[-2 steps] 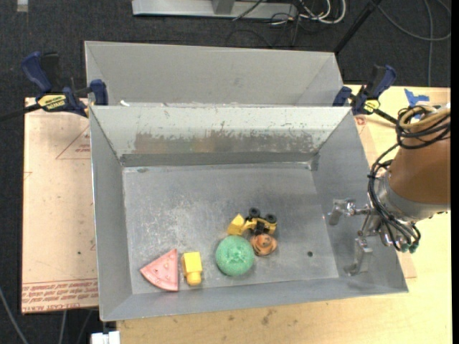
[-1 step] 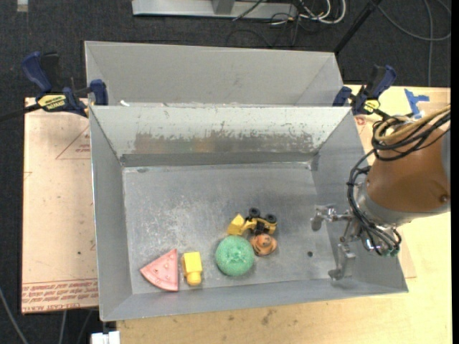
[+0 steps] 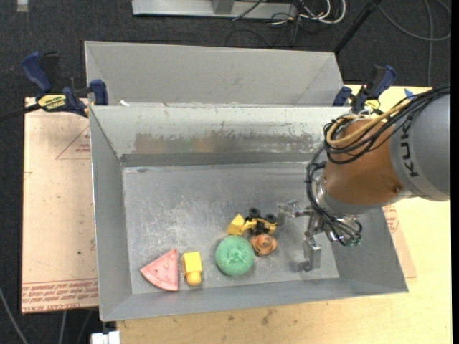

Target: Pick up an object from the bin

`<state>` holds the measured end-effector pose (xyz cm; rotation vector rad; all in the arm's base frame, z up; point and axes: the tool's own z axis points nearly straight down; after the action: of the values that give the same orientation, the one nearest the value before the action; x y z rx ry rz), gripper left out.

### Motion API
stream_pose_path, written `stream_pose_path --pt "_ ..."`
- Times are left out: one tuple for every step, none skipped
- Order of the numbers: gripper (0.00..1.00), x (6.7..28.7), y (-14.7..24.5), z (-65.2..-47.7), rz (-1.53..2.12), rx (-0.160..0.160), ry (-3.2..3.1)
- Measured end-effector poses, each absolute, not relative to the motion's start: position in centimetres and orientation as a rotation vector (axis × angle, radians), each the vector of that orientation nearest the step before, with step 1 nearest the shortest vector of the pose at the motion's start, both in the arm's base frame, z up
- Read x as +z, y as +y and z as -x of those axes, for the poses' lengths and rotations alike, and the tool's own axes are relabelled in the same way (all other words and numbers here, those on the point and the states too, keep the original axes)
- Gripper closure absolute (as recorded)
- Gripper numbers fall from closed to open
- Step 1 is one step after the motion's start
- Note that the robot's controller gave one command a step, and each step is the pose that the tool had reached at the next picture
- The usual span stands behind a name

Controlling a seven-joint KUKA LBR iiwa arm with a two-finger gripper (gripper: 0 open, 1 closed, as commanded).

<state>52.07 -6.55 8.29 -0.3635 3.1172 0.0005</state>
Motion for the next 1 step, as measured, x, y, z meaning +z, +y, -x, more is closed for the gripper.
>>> stream_pose_path --pt "0.0 8.65 -3.37 -50.18 0.451 0.002 3.109"
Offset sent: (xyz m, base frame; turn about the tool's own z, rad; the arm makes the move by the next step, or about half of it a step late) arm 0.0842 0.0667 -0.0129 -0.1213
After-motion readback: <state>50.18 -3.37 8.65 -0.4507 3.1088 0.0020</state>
